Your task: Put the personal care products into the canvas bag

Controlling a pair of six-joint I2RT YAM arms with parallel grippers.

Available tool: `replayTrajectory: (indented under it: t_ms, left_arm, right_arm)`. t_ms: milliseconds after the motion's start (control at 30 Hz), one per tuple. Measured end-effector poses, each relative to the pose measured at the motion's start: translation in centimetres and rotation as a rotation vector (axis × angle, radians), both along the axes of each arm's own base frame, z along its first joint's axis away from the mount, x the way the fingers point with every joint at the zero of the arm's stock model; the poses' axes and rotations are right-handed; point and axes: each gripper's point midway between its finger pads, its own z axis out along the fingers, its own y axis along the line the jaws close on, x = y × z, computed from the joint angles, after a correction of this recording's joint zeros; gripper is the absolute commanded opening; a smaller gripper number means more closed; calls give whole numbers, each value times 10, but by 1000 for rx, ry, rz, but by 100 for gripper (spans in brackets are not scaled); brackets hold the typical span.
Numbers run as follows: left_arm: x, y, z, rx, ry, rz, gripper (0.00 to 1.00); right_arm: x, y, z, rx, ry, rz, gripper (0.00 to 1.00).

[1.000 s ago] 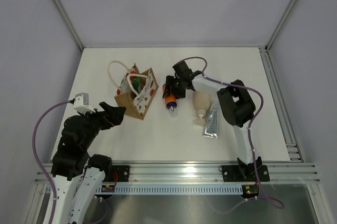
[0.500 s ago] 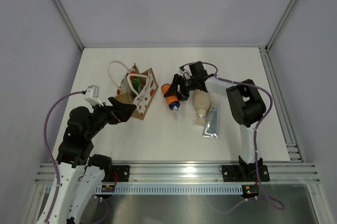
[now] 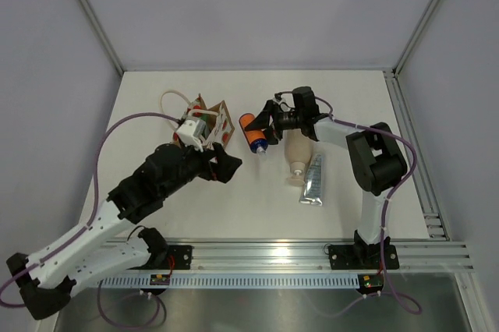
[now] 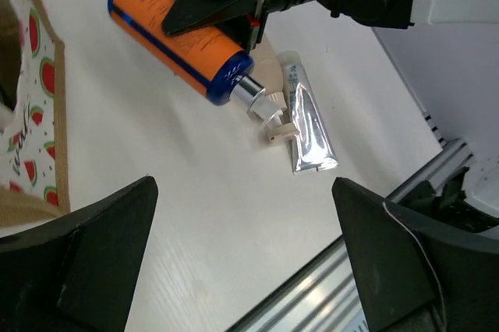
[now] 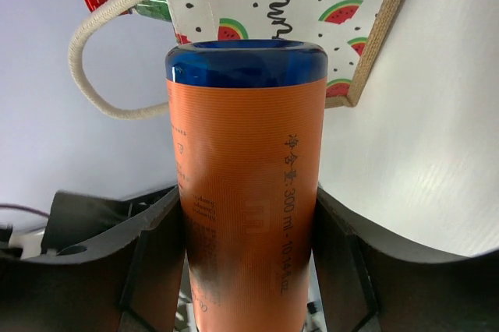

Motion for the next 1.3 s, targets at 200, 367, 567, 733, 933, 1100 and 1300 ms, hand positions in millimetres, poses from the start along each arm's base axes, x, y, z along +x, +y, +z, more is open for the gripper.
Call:
replayTrajectory:
  t_ms: [200,367,567,733,933,1100,1300]
  left_arm:
    - [3,-44,-13,359,-326,-220,99]
    - [8,-26,-36,669,-671,-399,99]
    - [32,-10,-28,875,-913,-489,99]
    - [40,-24,-32,994,-1051,-585,99]
    - [35,-46,-30,1073,-1179,-696,99]
    - [37,-62,-11,1084,-1276,-705,99]
    - [42,-75,-15,1098,-1317,-734,96]
  right_arm:
    - [-6,-2,9,32,73,-6,0]
    - [-14,-5,30,51,7,33,0]
    - [-27,-10,41,47,-35,85,0]
    - [-31,-11,47,50,-8,85,0]
    - [-35,-11,46,44,82,70,0]
    - [-44,-5,45,32,146,79,0]
    - [-63,6,44,5,244,107,0]
